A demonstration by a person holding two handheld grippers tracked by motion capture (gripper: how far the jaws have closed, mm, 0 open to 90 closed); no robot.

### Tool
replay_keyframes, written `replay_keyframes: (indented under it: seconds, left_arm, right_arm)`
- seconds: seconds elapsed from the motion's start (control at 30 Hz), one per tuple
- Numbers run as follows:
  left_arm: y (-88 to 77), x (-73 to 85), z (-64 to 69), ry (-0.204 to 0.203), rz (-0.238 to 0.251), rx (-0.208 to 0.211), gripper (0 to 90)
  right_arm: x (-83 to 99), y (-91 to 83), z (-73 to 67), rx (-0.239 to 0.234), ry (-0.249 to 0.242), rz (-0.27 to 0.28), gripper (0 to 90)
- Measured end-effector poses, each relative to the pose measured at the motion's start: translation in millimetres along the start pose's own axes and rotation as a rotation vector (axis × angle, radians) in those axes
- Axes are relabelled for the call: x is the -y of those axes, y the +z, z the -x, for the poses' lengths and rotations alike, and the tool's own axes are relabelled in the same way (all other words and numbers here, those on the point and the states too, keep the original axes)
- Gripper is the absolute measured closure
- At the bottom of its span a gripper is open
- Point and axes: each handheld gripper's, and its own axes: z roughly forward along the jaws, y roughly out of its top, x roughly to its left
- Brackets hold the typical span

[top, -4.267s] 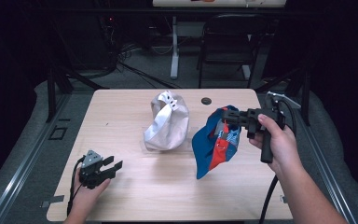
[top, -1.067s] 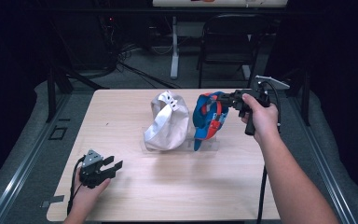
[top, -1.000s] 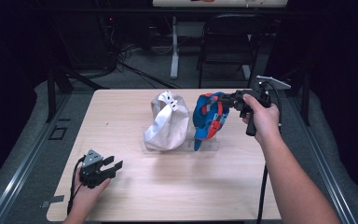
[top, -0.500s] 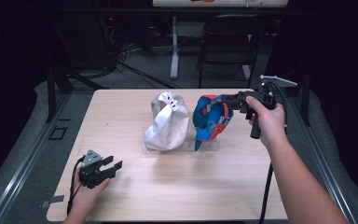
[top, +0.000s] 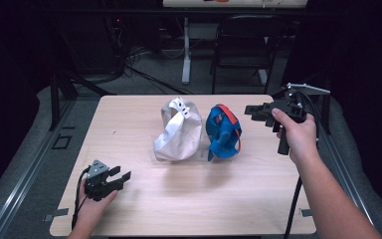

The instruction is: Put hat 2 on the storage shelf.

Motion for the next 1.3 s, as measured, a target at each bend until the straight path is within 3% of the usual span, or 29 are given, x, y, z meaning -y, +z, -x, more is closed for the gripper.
replay_keyframes:
  seconds: [0.47,0.63,1.13,1.3]
  left_arm:
    - [-0.2,0.2,-0.2,-0.002,0.0,-0.001,49.0]
    - [0.1,0.5,-0.3,-0.003,-0.001,-0.001,49.1]
    - [0.1,0.9,-0.5,-0.011,-0.012,0.001,49.1]
    - [0.6,1.2,-0.4,-0.01,-0.014,0.001,49.1]
  right_arm:
    - [32.2,-6.0,10.9,0.052,-0.101,0.019,48.2]
    - [53.0,-4.8,19.4,0.099,-0.17,0.039,46.9]
    - [110.4,3.6,46.0,0.134,-0.297,0.084,42.4]
    - [128.0,9.0,62.3,0.156,-0.291,0.077,46.9]
